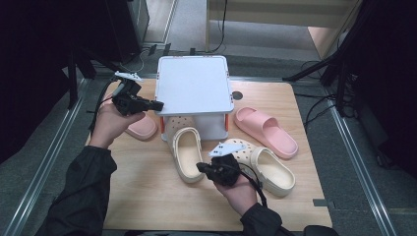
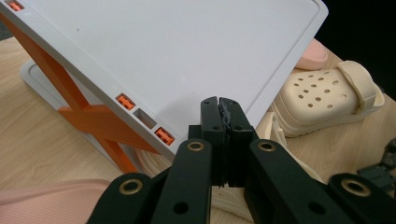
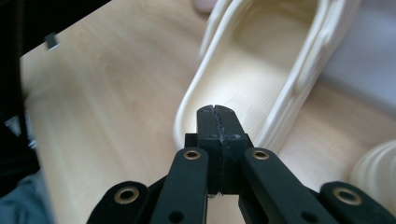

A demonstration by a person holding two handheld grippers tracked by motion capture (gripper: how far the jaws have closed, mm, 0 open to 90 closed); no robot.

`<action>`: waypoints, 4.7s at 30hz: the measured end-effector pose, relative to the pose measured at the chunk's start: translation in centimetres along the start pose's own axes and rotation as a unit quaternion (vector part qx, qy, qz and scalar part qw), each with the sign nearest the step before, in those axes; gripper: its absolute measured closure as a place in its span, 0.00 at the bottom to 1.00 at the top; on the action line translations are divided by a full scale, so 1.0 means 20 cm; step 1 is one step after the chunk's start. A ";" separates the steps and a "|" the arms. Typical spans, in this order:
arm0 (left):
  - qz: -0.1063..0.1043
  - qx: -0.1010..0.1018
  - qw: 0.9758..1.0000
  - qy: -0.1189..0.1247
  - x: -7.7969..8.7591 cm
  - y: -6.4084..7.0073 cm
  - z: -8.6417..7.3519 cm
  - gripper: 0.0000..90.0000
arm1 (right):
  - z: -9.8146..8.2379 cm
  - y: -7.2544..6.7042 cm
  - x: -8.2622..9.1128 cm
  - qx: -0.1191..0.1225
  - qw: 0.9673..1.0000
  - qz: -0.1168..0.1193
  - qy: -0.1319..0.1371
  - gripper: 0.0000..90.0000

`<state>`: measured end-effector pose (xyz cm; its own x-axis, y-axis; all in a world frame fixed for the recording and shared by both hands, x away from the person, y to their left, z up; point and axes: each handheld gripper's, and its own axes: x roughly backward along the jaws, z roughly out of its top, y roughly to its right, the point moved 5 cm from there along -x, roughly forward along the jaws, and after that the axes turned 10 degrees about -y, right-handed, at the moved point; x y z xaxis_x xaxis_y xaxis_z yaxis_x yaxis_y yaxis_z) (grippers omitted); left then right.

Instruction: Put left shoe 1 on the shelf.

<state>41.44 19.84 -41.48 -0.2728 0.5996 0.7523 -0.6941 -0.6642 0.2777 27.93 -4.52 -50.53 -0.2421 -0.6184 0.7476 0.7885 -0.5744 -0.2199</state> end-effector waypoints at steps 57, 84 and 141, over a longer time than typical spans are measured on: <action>-0.008 -0.005 1.000 -0.001 0.00 0.00 0.00 0.99 | 0.21 0.08 -0.27 0.034 0.999 0.000 -0.007 1.00; -0.005 0.000 1.000 0.000 0.00 0.00 0.00 0.99 | 0.32 0.15 -0.38 0.051 0.997 -0.046 -0.032 1.00; 0.008 -0.015 1.000 0.021 -0.07 0.31 -0.28 0.46 | 0.09 0.22 0.16 0.050 0.998 0.034 0.019 0.68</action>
<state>33.94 17.34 -44.20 -0.3109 0.6072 0.7312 -0.7083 -0.6610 0.2478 31.76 -8.04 -48.00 -0.2056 -0.6747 0.7088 0.8558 -0.4753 -0.2042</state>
